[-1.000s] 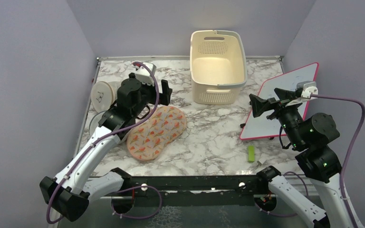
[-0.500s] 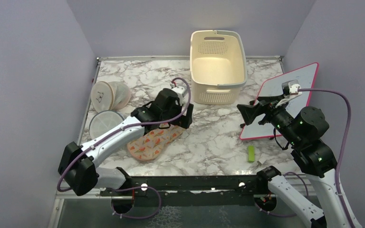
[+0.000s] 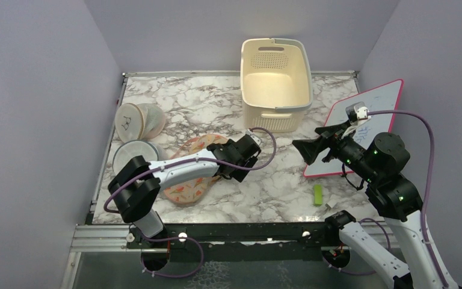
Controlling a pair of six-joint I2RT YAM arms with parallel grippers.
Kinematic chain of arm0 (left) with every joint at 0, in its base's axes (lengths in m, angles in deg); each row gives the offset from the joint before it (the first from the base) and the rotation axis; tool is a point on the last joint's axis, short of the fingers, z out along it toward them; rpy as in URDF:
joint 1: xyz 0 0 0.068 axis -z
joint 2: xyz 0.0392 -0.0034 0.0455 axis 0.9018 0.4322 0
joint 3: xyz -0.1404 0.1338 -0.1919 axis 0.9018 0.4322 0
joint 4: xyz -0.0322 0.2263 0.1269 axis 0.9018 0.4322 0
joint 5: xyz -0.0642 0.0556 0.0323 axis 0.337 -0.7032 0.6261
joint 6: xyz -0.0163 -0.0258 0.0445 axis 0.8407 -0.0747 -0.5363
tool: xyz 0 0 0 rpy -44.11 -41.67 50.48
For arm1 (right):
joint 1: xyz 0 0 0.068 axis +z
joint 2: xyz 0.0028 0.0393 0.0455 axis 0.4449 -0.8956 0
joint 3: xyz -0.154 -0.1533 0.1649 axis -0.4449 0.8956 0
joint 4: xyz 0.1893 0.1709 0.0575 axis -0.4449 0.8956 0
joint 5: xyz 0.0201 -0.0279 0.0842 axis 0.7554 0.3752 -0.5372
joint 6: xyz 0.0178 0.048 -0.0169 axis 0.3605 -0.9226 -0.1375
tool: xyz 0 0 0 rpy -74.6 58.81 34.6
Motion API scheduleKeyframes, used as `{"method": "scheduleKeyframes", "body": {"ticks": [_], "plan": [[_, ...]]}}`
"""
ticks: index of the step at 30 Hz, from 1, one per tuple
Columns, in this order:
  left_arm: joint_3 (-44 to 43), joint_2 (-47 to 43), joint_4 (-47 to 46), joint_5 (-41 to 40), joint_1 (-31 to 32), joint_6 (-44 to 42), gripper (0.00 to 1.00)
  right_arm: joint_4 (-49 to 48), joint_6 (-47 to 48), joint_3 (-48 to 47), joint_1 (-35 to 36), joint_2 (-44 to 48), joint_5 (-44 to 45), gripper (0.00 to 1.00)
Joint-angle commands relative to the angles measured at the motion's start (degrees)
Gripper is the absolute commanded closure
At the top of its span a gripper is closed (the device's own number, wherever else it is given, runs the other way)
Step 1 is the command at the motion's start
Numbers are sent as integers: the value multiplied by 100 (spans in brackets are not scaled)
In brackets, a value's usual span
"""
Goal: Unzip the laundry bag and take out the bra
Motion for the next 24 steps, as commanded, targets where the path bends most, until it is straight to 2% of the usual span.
{"method": "scheduleKeyframes", "body": {"ticks": [1, 11, 14, 15, 16, 20, 24], "plan": [[-304, 424, 172, -1043, 76, -436, 49, 146, -41, 24, -53, 30, -196, 0], [-487, 1123, -15, -1449, 104, -499, 66, 217, 1, 275, -52, 338, -27, 0], [-589, 1275, -32, -1352, 105, -475, 79, 279, -2, 288, -57, 345, -43, 0], [-608, 1280, -50, -1337, 105, -464, 86, 300, 3, 302, -51, 351, -46, 0], [-608, 1261, -63, -1296, 109, -461, 92, 316, 2, 324, -51, 365, -35, 0], [-616, 977, -60, -901, 106, -491, 100, 436, -34, 392, -56, 464, 85, 0], [-488, 402, -173, -494, 106, -535, 100, 551, -167, 438, -53, 537, 329, 0]]}}
